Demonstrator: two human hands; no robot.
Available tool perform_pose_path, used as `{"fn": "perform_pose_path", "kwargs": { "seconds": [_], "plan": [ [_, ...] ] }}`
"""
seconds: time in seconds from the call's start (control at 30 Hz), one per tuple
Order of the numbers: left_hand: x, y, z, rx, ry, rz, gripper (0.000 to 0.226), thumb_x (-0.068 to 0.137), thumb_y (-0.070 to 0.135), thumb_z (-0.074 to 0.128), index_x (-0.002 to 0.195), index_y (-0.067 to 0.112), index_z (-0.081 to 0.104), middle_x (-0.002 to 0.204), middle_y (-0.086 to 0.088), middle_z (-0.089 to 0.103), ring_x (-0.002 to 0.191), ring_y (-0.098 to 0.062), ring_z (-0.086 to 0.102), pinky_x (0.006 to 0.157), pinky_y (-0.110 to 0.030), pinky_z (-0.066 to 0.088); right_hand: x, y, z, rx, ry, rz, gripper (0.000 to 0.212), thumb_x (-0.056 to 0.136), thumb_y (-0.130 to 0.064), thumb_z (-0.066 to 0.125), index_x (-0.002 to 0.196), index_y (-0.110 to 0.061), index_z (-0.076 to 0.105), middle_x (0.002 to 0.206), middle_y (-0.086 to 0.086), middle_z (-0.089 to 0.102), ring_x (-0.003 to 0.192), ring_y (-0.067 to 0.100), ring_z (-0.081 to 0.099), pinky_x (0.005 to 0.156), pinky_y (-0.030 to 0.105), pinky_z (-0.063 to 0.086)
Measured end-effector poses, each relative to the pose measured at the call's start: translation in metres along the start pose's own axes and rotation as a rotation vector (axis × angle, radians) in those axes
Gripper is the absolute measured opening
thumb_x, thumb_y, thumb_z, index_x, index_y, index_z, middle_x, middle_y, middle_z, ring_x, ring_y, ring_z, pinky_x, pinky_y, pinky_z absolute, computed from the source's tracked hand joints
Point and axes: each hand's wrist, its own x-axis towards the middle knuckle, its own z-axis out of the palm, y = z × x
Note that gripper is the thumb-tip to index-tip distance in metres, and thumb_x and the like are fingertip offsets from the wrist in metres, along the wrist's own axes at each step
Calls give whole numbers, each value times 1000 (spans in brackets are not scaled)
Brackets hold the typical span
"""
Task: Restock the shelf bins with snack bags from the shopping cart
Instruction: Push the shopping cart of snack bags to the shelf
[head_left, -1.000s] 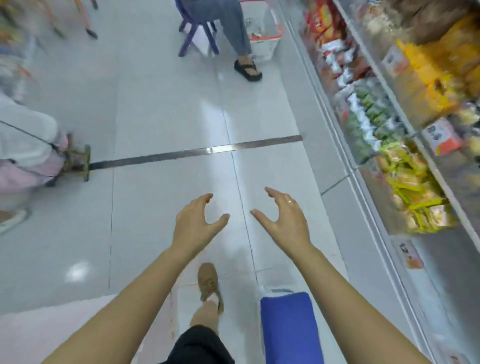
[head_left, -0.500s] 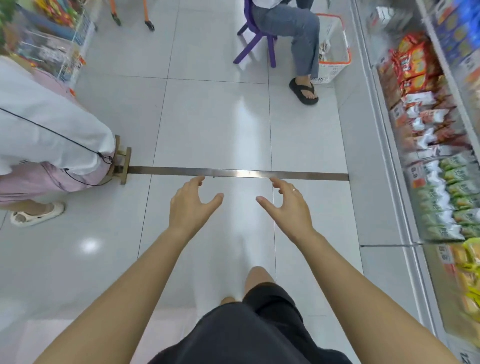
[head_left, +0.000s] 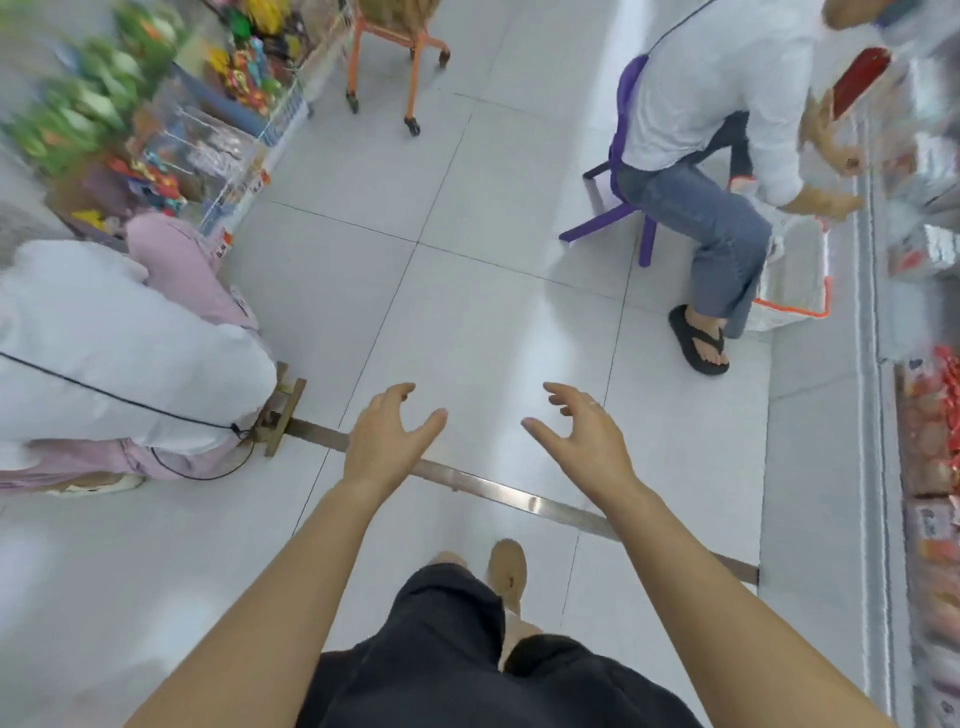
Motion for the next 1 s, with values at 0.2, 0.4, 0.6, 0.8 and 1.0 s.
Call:
{"fn": "perform_pose_path", "kwargs": {
  "seconds": [0.2, 0.4, 0.6, 0.8, 1.0],
  "plan": [
    [164, 28, -57, -26, 11, -81, 64, 77, 66, 54, 127, 26, 53, 127, 8, 55, 119, -13, 48, 101, -37, 39, 192, -72, -19, 15, -36, -96, 55, 87, -47, 63, 135, -27, 48, 127, -6, 55, 117, 10, 50, 93, 29, 42],
    [353, 72, -128, -34, 4, -79, 65, 77, 67, 54, 126, 25, 53, 125, 6, 55, 118, -15, 49, 100, -37, 40, 381, -162, -28, 67, -31, -98, 54, 87, -46, 63, 135, -30, 47, 127, -11, 54, 117, 7, 48, 89, 25, 39],
    [544, 146, -203, -40, 19, -42, 63, 76, 65, 57, 126, 26, 53, 123, 7, 56, 119, -16, 48, 102, -40, 39, 547, -239, -54, 118, 22, -92, 54, 86, -47, 63, 135, -29, 47, 128, -12, 54, 115, 7, 50, 89, 26, 42],
    [733, 206, -243, -45, 50, 12, 58, 79, 60, 60, 126, 28, 50, 120, 10, 54, 115, -11, 47, 99, -35, 40, 740, -299, -76, 91, 79, -131, 55, 87, -47, 63, 135, -27, 47, 127, -8, 55, 115, 8, 50, 90, 26, 42],
    [912, 260, -298, -9, 32, -48, 60, 80, 59, 60, 130, 26, 48, 126, 7, 54, 120, -15, 48, 100, -37, 41, 943, -372, -97, -39, -19, -144, 57, 86, -53, 60, 136, -29, 45, 128, -5, 54, 114, 12, 52, 88, 27, 43]
  ]
}}
